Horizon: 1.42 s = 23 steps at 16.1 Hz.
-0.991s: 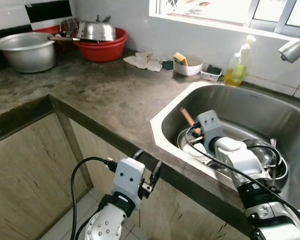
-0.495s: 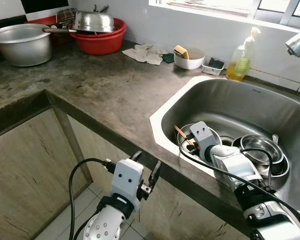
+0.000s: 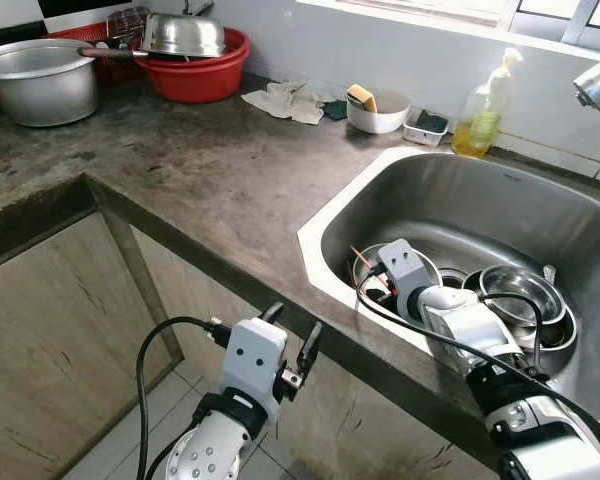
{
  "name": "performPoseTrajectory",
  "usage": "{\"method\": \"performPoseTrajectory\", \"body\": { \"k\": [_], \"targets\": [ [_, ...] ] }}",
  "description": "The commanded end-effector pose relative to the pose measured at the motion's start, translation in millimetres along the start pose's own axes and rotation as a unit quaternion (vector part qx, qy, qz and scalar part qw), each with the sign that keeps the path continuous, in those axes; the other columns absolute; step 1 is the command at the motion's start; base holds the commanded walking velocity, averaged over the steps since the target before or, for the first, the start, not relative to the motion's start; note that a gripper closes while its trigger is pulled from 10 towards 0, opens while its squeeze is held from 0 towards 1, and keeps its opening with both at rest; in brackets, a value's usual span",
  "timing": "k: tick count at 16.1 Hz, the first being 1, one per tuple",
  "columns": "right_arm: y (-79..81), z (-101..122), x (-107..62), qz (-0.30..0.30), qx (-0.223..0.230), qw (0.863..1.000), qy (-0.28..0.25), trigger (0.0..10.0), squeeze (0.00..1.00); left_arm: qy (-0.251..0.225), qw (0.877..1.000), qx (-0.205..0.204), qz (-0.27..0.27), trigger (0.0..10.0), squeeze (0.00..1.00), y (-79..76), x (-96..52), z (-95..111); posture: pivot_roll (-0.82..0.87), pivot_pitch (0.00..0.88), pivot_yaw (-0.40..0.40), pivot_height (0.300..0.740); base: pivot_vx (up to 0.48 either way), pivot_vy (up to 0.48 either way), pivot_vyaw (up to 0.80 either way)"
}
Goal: Kitchen organization
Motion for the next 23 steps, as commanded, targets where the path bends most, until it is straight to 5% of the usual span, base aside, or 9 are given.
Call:
{"method": "performPoseTrajectory", "body": {
  "k": [1, 3, 4, 8, 10, 13, 18, 23],
  "targets": [
    [-17.3, 21.2, -8.5, -0.045, 0.016, 0.998, -0.052, 10.0, 0.17, -0.005, 1.0, 0.005, -0.004, 10.0, 0.0, -0.6, 2.2, 3.0, 0.1, 0.094, -0.063, 0.74, 0.0, 0.0, 0.0],
    [-18.7, 25.4, -10.5, -0.05, 0.021, 0.996, -0.065, 10.0, 0.17, -0.005, 1.0, 0.005, -0.004, 10.0, 0.0, -0.4, 2.9, 3.2, 0.1, 0.092, -0.063, 0.74, 0.0, 0.0, 0.0],
    [-21.8, 32.0, -14.6, -0.063, 0.025, 0.994, -0.085, 10.0, 0.0, -0.007, 1.0, 0.005, -0.004, 10.0, 0.0, 0.2, 4.2, 3.6, 0.1, 0.084, -0.06, 0.74, 0.0, 0.0, 0.0],
    [-33.4, 55.9, -36.0, -0.118, 0.046, 0.978, -0.166, 10.0, 0.0, -0.012, 1.0, 0.003, 0.001, 10.0, 0.0, 3.6, 8.3, 4.8, 0.1, 0.059, -0.057, 0.74, 0.0, 0.0, 0.0],
    [-33.3, 79.8, -74.6, -0.16, 0.054, 0.945, -0.279, 10.0, 0.0, -0.017, 1.0, 0.009, 0.002, 10.0, 0.0, 7.2, 13.3, 5.4, 0.09, 0.026, -0.051, 0.74, 0.0, 0.0, 0.0],
    [-19.8, 78.9, -105.1, -0.193, 0.055, 0.919, -0.34, 10.0, 0.0, -0.014, 1.0, 0.011, 0.002, 10.0, 0.0, 9.9, 18.1, 1.7, 0.07, 0.0, -0.041, 0.74, 0.0, 0.0, 0.0],
    [22.2, 42.4, -120.6, -0.17, 0.135, 0.914, -0.343, 10.0, 0.0, -0.027, 1.0, 0.015, 0.003, 10.0, 0.0, 13.1, 27.1, 3.4, 0.05, 0.0, -0.033, 0.74, 0.0, 0.0, 0.0],
    [26.4, 39.8, -116.9, -0.184, 0.138, 0.914, -0.334, 10.0, 0.0, -0.025, 0.999, 0.019, 0.014, 10.0, 0.0, 15.6, 29.6, 0.9, 0.05, 0.0, -0.042, 0.74, 0.0, 0.078, 0.42]
  ]
}}
Point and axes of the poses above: a point about 5 cm out from each wrist's last joint towards the gripper, its own x axis pointing out of the wrist towards the gripper, its own z axis along the axis of the wrist's last joint, y = z × x, the point moved 2 cm from there along x, pointing out of the wrist towards the gripper, and after that the axes turned 11 degrees about -x, right-handed, at the moved point
